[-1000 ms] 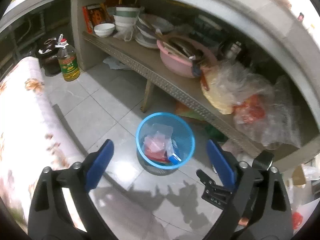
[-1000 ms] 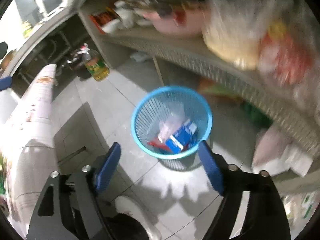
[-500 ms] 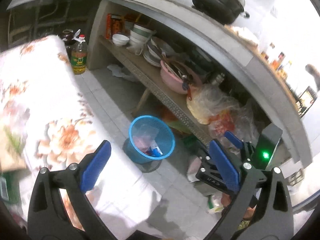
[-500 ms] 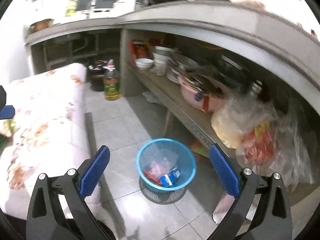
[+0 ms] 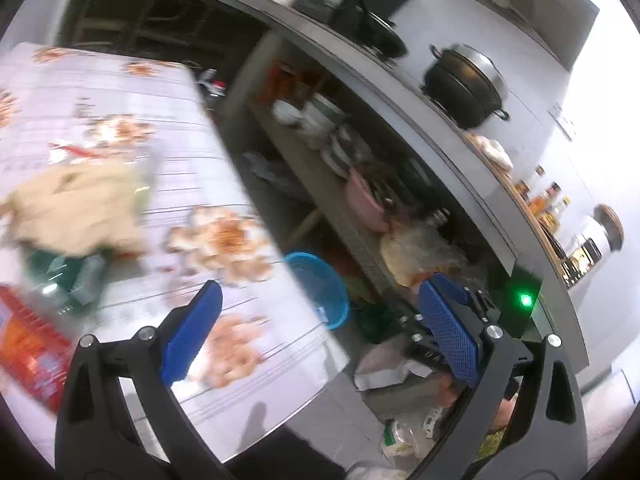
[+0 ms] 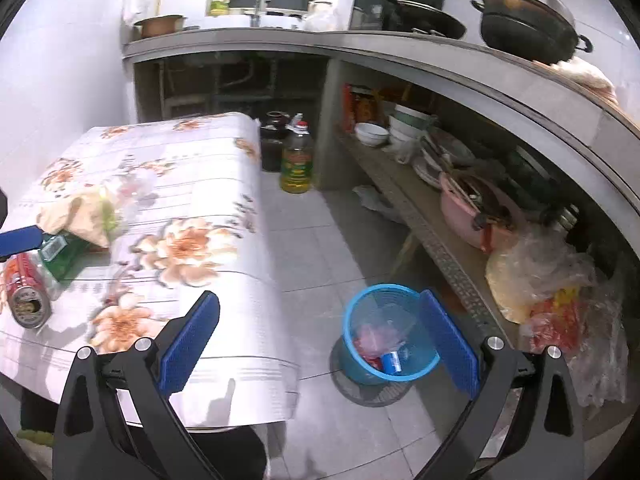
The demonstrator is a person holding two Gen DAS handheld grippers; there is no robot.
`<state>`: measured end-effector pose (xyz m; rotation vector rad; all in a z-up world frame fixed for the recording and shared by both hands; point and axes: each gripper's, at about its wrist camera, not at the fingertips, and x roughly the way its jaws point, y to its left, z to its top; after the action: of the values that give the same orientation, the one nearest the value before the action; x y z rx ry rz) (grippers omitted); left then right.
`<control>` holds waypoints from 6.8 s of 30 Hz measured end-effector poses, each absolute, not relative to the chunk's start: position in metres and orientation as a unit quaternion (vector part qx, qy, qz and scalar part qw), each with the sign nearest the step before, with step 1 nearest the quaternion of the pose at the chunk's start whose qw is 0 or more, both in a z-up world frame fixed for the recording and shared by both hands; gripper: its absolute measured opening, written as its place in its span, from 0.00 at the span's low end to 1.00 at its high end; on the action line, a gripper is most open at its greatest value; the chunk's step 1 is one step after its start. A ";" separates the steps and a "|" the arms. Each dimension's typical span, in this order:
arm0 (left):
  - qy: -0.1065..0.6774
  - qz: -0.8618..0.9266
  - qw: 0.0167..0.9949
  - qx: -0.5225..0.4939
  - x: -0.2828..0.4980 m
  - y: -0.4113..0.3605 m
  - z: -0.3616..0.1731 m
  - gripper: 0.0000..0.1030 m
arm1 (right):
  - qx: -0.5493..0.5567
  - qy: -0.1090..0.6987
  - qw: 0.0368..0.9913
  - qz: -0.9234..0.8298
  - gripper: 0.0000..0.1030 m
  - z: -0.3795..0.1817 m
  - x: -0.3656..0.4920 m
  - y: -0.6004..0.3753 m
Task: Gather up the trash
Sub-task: 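Move both tools back to the table toward the red can, then close the right tool around the red can, then move left tool toward the green bottle and tan cloth while right tool holds the red can, then close the left tool on the tan cloth, then lift the tan cloth with left tool while right tool lifts the red can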
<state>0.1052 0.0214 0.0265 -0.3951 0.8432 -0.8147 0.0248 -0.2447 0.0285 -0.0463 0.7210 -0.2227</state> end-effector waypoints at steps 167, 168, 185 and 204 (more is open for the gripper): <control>0.445 -0.163 0.880 0.034 0.091 0.131 -0.038 0.10 | 0.000 0.425 0.900 0.097 0.62 0.011 0.048 -0.139; 0.448 -0.170 0.877 0.030 0.090 0.130 -0.039 0.24 | 0.000 0.425 0.900 0.097 0.62 0.012 0.048 -0.140; 0.468 -0.201 0.860 0.027 0.115 0.098 -0.063 0.66 | 0.025 0.433 0.894 0.113 0.62 0.007 0.052 -0.142; 0.455 -0.181 0.871 0.035 0.122 0.103 -0.065 0.09 | 0.068 0.440 0.884 0.142 0.68 0.003 0.050 -0.152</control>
<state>0.1222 0.1027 -0.0654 0.0735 0.9501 -0.3793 0.0505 -0.1523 0.0032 0.1419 0.9147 0.2958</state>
